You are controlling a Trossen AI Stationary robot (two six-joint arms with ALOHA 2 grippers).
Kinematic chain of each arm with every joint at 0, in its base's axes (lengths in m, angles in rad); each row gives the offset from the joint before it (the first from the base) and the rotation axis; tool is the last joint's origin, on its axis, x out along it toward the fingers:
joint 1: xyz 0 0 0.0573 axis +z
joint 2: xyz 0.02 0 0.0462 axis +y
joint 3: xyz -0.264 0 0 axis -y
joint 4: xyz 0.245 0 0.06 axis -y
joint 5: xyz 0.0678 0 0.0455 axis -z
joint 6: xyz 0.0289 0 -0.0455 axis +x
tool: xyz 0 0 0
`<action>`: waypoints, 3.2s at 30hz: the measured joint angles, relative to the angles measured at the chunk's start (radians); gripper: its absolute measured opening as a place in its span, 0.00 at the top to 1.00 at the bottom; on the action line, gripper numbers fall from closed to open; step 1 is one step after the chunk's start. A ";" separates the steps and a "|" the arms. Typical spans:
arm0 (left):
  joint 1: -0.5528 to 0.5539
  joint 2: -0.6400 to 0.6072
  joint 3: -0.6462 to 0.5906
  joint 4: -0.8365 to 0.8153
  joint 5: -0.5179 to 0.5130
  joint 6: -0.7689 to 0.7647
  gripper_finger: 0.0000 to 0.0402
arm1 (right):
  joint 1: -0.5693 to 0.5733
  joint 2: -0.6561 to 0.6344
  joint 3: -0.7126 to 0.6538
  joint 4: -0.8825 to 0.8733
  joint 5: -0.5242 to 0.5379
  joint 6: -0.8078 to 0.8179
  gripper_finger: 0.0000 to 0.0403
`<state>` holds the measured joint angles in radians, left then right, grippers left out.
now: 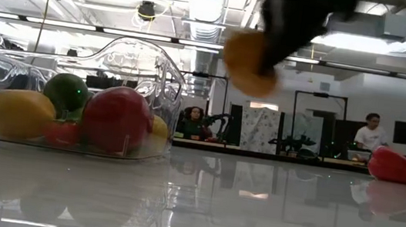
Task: Sort produce into baskets
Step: Put the brown potato into the top transparent bin, then put the orange pumpkin into the top transparent bin
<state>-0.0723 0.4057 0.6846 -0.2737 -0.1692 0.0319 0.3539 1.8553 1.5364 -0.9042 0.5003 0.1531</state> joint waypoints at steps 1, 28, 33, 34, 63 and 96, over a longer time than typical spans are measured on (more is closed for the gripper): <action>0.000 0.000 0.000 0.000 0.000 0.000 0.32 | -0.021 0.000 0.006 0.044 0.001 -0.031 0.27; 0.000 0.000 0.000 -0.009 -0.003 0.013 0.32 | -0.462 0.015 0.010 0.719 -0.509 -0.144 0.08; 0.000 0.000 0.000 -0.015 -0.007 0.012 0.32 | -0.451 0.013 0.010 0.666 -0.505 -0.127 0.04; 0.000 0.000 0.000 -0.015 -0.013 0.012 0.32 | -0.449 0.006 0.010 0.630 -0.505 -0.114 0.05; 0.000 0.006 0.000 -0.027 -0.033 -0.014 0.32 | -0.046 -0.151 -0.322 -0.651 -0.546 0.670 0.09; 0.000 0.006 0.000 -0.020 -0.032 -0.001 0.32 | -0.126 -0.269 -0.567 -0.318 -0.447 0.682 0.26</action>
<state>-0.0719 0.4122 0.6846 -0.2939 -0.2012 0.0307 0.2279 1.5867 0.9696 -1.2222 0.0531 0.8353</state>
